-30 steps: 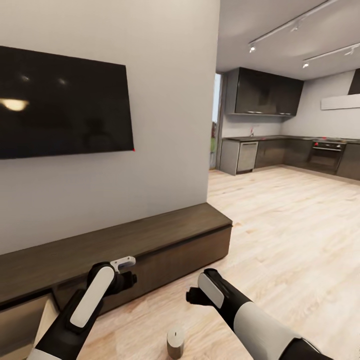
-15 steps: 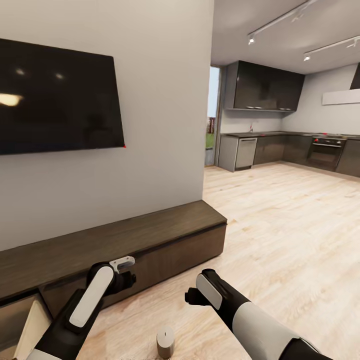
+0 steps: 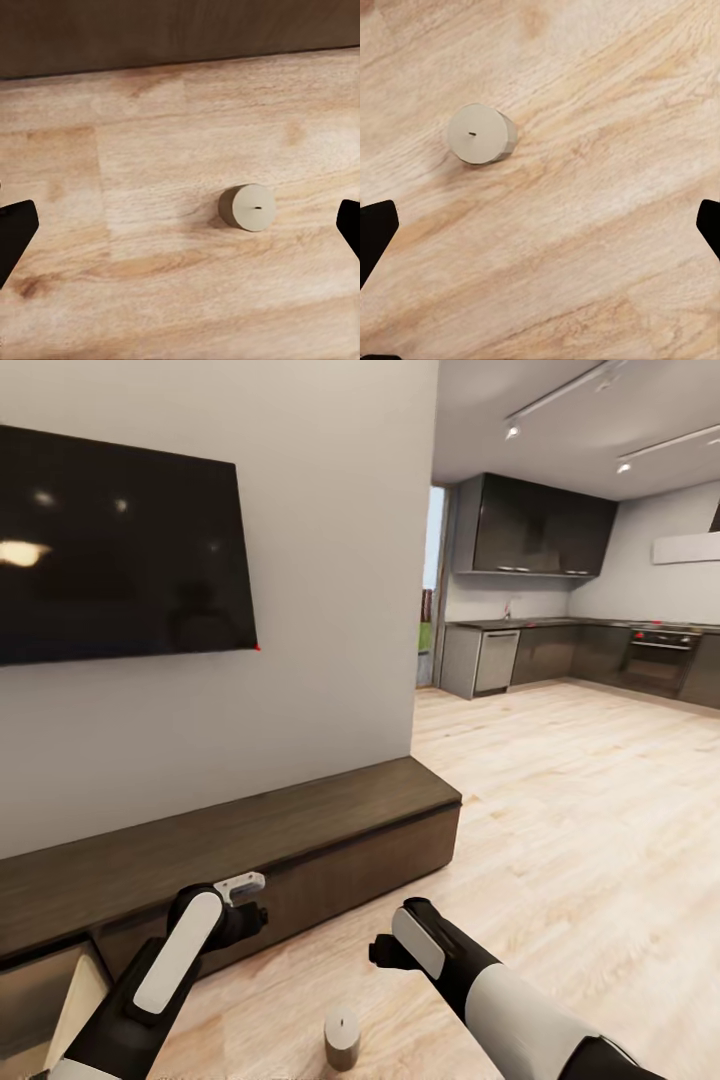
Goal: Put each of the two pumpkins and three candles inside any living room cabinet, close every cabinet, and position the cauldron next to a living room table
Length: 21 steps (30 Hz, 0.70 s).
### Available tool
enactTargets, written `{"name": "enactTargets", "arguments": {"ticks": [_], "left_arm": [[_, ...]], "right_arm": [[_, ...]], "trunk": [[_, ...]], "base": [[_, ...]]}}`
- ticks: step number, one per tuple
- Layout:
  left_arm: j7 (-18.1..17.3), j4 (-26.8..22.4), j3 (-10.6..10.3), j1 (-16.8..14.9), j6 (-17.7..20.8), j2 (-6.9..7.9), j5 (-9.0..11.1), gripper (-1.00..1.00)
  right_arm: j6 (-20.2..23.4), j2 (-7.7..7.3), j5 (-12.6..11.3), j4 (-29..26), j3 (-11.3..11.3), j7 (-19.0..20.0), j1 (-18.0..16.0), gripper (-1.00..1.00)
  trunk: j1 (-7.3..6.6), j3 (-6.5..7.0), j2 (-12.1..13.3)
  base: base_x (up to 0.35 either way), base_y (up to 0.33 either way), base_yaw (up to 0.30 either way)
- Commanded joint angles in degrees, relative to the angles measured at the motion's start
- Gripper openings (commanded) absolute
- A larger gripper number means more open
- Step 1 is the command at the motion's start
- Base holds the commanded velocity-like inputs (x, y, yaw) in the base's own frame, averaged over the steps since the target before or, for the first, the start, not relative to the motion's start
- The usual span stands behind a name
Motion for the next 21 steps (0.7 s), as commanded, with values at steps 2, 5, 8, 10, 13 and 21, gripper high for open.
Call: {"name": "enactTargets", "arguments": {"ticks": [2,5,8,10,13,21], "left_arm": [[0.6,0.0,-0.1,-0.1,0.1,0.04,0.5,1.00],[0.6,0.0,-0.1,-0.1,0.1,0.04,0.5,1.00],[0.6,-0.1,-0.1,-0.1,0.1,0.04,0.5,1.00],[0.6,-0.1,-0.1,-0.1,0.1,0.04,0.5,1.00],[0.6,0.0,-0.1,-0.1,0.1,0.04,0.5,1.00],[0.6,-0.1,-0.1,-0.1,0.1,0.05,0.2,1.00]], "right_arm": [[0.0,0.04,-0.7,-0.1,0.4,-0.6,-0.1,1.00],[0.0,0.09,-0.7,-0.1,0.4,-0.6,-0.1,1.00],[0.0,0.12,-0.7,-0.1,0.4,-0.6,-0.1,1.00],[0.0,0.17,-0.7,-0.1,0.4,-0.6,-0.1,1.00],[0.0,0.19,-0.7,-0.1,0.4,-0.6,-0.1,1.00],[0.0,0.18,-0.6,-0.6,0.4,-0.6,-0.1,1.00]], "trunk": [[-0.01,-0.13,0.0],[-0.01,-0.28,0.0],[-0.01,-0.44,0.0],[-0.01,-0.56,0.0],[-0.01,-0.74,0.0],[-0.01,-1.17,0.0]], "base": [[0.000,0.001,0.189],[0.000,-0.016,0.221],[0.000,-0.060,0.224],[0.000,-0.073,0.223],[0.000,-0.079,0.223],[0.137,-0.071,0.188]]}}
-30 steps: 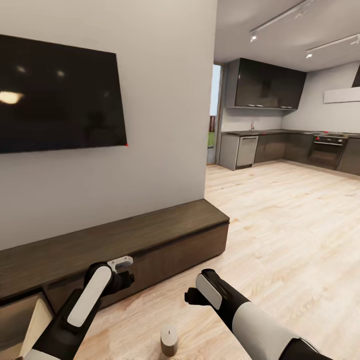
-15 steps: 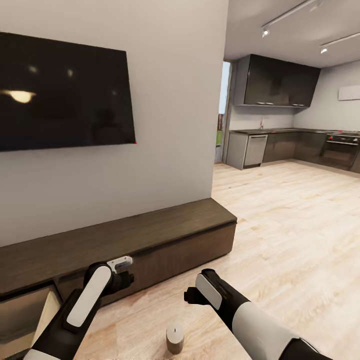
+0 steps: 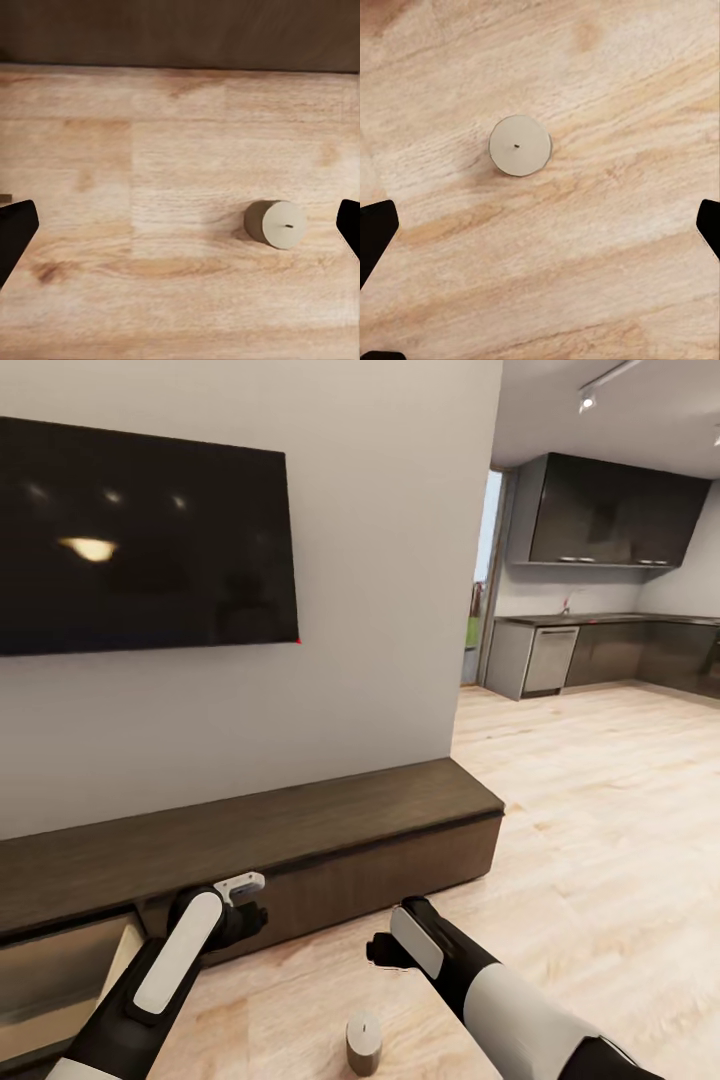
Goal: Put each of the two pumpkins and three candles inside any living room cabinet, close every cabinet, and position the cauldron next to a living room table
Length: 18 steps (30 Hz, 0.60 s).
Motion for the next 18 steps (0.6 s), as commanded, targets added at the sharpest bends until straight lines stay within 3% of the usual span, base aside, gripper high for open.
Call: {"name": "enactTargets", "arguments": {"ticks": [1,6,13,18], "left_arm": [[0.6,0.0,-0.1,-0.1,0.1,0.05,0.5,1.00],[0.6,0.0,-0.1,-0.1,0.1,0.04,0.5,1.00],[0.7,0.1,-0.1,-0.1,0.1,0.04,0.5,1.00],[0.7,0.1,-0.1,-0.1,0.1,0.03,0.5,1.00]], "right_arm": [[0.0,-0.07,-0.6,-0.3,0.3,-0.5,-0.1,1.00],[-0.6,-0.07,-0.6,-0.7,1.2,-0.5,-0.1,1.00],[-1.2,-0.11,-0.9,-0.8,2.0,-0.5,-0.1,1.00],[-2.2,-0.10,-1.0,-0.8,2.0,-0.5,-0.1,1.00]], "trunk": [[0.02,-0.08,0.0],[0.02,-0.10,0.0],[0.02,-0.10,0.0],[0.02,-0.10,0.0]], "base": [[0.221,-0.089,0.042],[0.149,-0.094,0.011],[0.021,-0.016,0.002],[0.001,-0.010,0.173]]}}
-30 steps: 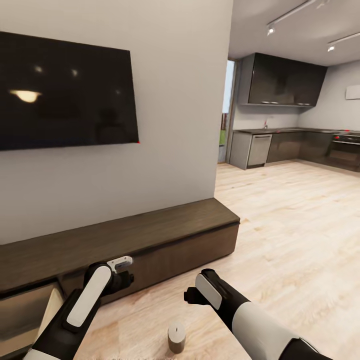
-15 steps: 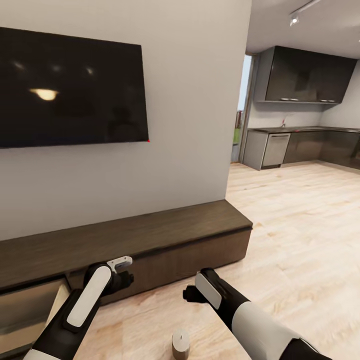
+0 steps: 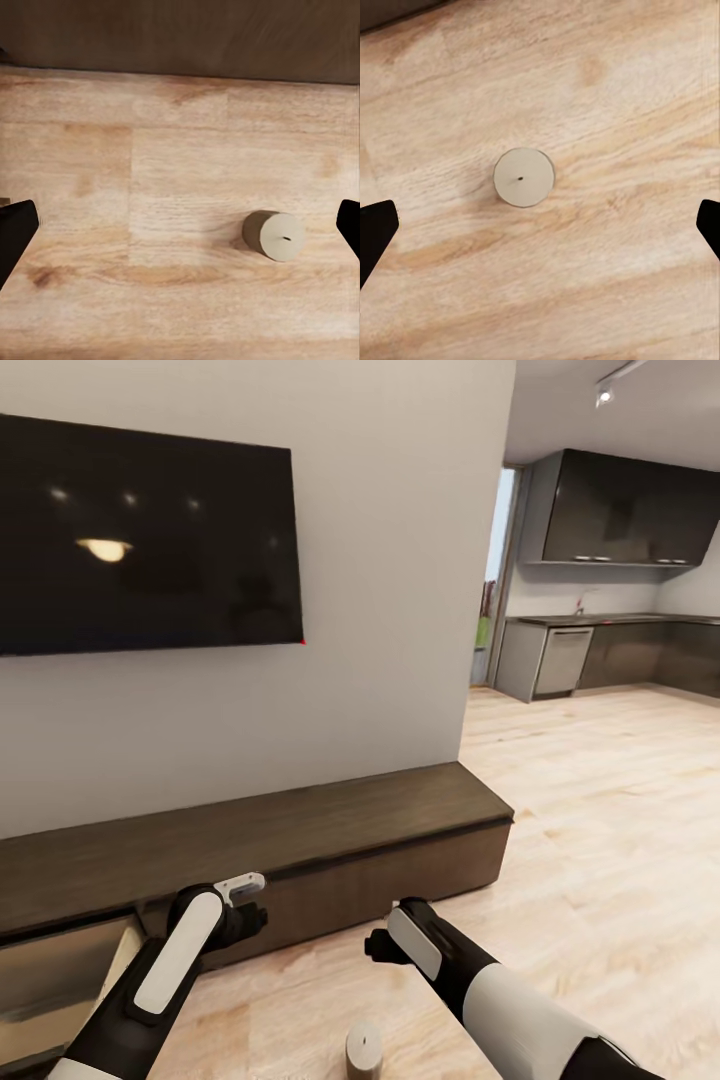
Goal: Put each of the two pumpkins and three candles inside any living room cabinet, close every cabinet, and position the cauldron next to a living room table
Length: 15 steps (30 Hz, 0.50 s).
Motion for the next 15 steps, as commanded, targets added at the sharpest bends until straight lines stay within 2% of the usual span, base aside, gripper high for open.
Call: {"name": "enactTargets", "arguments": {"ticks": [1,8,13,15], "left_arm": [[0.6,0.0,-0.1,-0.1,0.1,0.05,0.5,1.00],[0.6,0.0,-0.1,-0.1,0.1,0.06,0.5,1.00],[0.6,0.0,-0.1,-0.1,0.1,0.06,0.5,1.00],[0.6,0.0,-0.1,-0.1,0.1,0.06,0.5,1.00]], "right_arm": [[0.0,-0.05,-0.6,-0.1,0.3,-0.6,-0.1,1.00],[-0.2,-0.02,-0.7,-0.1,0.3,-0.6,-0.1,1.00],[-0.2,-0.01,-0.7,-0.1,0.3,-0.6,-0.1,1.00],[-0.2,0.01,-0.7,-0.2,0.4,-0.6,-0.1,1.00]], "trunk": [[-0.01,-0.06,0.0],[-0.01,-0.06,0.0],[-0.01,-0.06,0.0],[-0.01,-0.06,0.0]], "base": [[0.000,-0.069,0.259],[0.000,-0.193,0.284],[0.000,-0.052,0.287],[0.000,-0.011,0.155]]}}
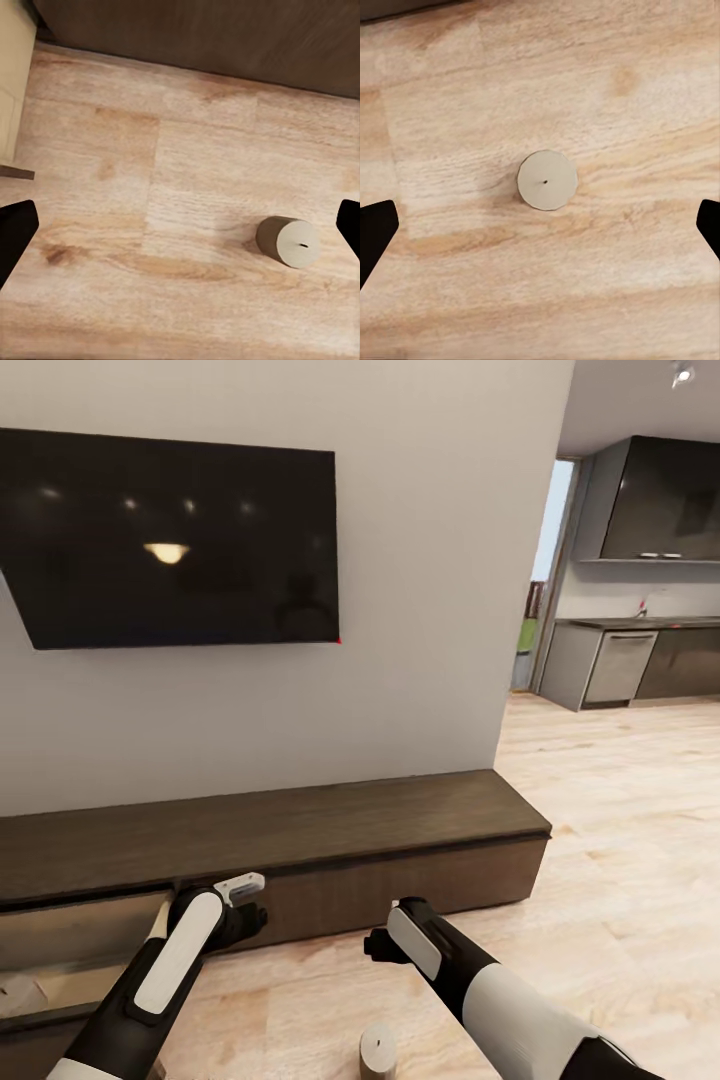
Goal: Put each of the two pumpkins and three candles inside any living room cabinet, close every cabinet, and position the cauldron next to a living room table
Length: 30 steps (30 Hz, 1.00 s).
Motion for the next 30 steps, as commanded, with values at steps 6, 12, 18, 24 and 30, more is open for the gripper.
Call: {"name": "enactTargets", "arguments": {"ticks": [6,12,18,24,30], "left_arm": [[0.6,0.0,-0.1,-0.1,0.1,0.05,0.5,1.00],[0.6,0.0,-0.1,-0.1,0.1,0.05,0.5,1.00],[0.6,0.0,-0.1,-0.1,0.0,0.05,0.5,1.00],[0.6,-0.3,0.0,-0.1,0.1,-0.10,1.2,1.00],[0.6,-0.6,0.1,-0.1,0.3,-0.12,2.3,1.00]], "right_arm": [[0.2,-0.03,-0.6,-0.1,0.4,-0.6,-0.1,1.00],[0.1,-0.03,-0.6,-0.1,0.4,-0.6,-0.1,1.00],[0.1,-0.03,-0.6,-0.1,0.4,-0.6,-0.1,1.00],[0.0,-0.03,-0.6,-0.1,0.4,-0.6,-0.1,1.00],[0.0,-0.05,-0.6,0.0,0.4,-0.6,-0.1,1.00]], "trunk": [[-0.01,-0.06,0.0],[-0.01,-0.06,0.0],[-0.01,-0.06,0.0],[-0.01,-0.06,0.0],[-0.01,-0.06,0.0]], "base": [[0.002,-0.001,0.013],[0.102,0.000,0.001],[0.160,-0.003,0.000],[0.063,-0.025,0.000],[0.005,-0.002,0.000]]}}
